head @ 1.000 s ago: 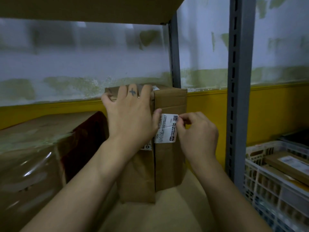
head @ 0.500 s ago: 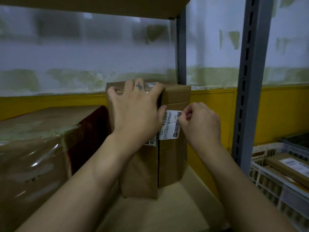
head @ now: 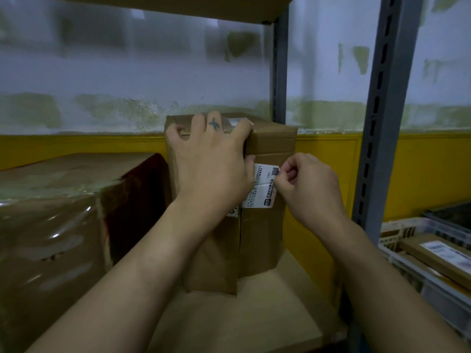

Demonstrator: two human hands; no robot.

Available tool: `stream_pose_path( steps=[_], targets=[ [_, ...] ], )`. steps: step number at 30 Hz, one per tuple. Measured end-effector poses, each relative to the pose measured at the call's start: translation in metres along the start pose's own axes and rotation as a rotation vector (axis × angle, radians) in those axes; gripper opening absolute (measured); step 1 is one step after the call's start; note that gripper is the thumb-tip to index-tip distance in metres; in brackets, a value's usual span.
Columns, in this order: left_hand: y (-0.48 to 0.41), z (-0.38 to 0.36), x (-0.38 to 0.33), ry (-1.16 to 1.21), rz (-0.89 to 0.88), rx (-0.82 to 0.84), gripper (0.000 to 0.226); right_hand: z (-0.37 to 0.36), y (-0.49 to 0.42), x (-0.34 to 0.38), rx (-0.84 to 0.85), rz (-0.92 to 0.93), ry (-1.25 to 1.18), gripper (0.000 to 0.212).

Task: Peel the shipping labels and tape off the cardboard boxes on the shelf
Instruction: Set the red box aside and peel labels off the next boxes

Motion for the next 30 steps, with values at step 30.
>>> stream_pose_path(
  steps=[30],
  targets=[
    [0.001,-0.003,0.004,0.015,0.007,-0.036,0.043,-0.024,0.023,0.009,-0.45,0.044,-0.013,0.012]
  ],
)
Point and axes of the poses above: each hand's wrist, its own y-axis away from the middle knuckle, its own z-axis out of the back of the hand, x = y × z, the point moved 2 cm from there along -y, towards the middle knuckle, and after that the axes turned 8 degrees about -y, right-handed, at the moved point
